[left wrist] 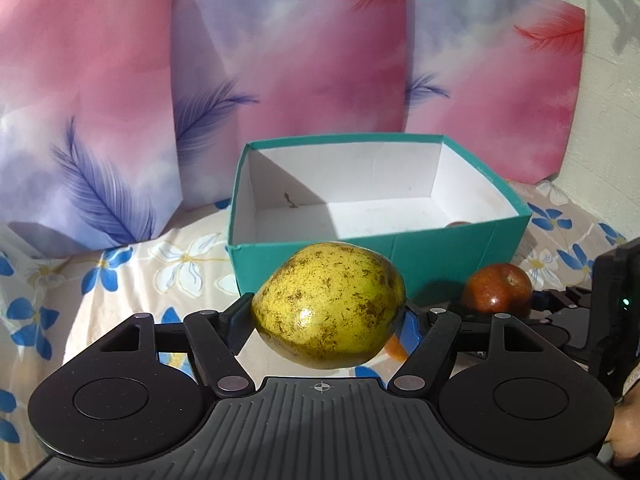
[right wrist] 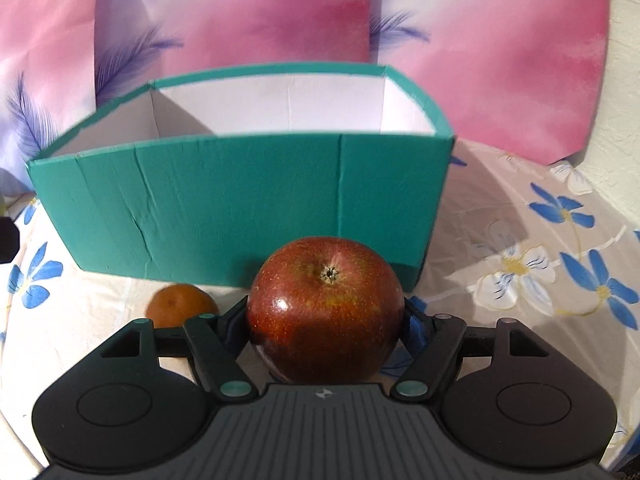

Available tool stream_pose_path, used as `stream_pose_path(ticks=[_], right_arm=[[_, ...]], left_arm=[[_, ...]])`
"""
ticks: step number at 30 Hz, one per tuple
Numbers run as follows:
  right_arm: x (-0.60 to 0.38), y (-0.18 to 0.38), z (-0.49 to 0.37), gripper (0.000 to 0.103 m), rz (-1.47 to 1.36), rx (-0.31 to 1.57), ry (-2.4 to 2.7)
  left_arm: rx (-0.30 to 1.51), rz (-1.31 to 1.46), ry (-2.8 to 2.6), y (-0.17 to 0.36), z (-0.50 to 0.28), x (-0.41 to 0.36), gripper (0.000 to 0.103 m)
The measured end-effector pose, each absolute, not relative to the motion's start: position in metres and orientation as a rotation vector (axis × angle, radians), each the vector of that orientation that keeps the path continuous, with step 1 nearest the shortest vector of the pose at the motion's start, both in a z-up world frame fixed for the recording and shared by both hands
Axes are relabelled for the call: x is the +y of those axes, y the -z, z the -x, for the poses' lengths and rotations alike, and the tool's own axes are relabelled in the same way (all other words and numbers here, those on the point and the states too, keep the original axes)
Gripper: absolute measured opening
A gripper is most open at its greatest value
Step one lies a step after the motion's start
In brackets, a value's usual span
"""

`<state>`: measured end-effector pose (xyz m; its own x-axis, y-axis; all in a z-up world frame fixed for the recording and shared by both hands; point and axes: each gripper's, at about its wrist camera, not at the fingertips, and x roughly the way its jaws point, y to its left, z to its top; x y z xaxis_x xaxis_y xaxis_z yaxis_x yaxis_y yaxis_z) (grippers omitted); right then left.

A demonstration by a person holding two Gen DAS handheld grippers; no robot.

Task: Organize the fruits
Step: 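Lift the pear and the red apple toward the teal box, then lower the pear into the teal box and open the left tool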

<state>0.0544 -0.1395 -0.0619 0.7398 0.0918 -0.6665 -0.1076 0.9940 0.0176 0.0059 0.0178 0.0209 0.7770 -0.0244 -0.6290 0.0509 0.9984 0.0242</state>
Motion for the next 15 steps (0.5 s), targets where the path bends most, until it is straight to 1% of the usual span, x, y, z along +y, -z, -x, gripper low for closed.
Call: stream_pose_path(ticks=[9,12,15], right_arm=[[-0.163,-0.003,-0.029,0.073,-0.039,0.605,-0.098],[-0.165,-0.019,-0.025,0.073,-0.040,0.582,-0.095],[-0.166,-0.030,-0.017,0.073,-0.036,0.560,-0.105]], left_arm=[[0.529,-0.009,0.017,-0.103,-0.035,0.005,0.075],[0.502,-0.008,-0.011,-0.115,-0.048,-0.001,0.075],[0.506,-0.010,-0.060,-0.113,-0.062,-0.006,0.075]])
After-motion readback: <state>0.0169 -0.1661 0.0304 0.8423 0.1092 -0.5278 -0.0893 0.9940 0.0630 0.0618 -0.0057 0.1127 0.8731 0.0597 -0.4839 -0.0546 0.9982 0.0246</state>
